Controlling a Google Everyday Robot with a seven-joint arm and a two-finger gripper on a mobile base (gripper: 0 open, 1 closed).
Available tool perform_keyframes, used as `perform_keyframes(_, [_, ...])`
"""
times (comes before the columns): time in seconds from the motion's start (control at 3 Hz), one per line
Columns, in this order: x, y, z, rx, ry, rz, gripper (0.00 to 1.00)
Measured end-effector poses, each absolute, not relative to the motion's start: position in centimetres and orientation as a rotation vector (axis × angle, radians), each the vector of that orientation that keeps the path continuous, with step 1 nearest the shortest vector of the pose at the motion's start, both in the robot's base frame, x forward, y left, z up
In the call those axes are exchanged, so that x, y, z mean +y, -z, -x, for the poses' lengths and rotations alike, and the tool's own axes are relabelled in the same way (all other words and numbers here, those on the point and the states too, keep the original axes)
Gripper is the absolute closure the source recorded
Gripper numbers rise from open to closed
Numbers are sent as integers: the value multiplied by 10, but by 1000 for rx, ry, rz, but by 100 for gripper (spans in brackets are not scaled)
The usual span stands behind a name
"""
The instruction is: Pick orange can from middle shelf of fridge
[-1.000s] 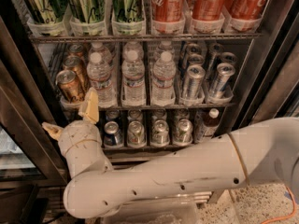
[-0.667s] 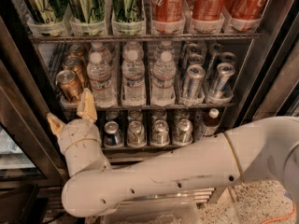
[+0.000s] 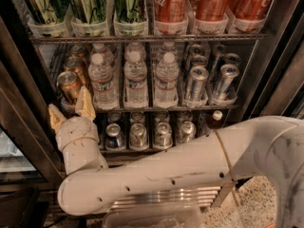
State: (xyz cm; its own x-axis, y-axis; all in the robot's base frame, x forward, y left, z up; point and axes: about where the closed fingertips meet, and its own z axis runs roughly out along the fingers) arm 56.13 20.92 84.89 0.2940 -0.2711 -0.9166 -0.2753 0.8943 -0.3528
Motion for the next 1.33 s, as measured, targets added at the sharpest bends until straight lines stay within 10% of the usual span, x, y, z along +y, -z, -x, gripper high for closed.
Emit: perform_keyframes(1.33, [206,-843,-580,1324,-13,367,38])
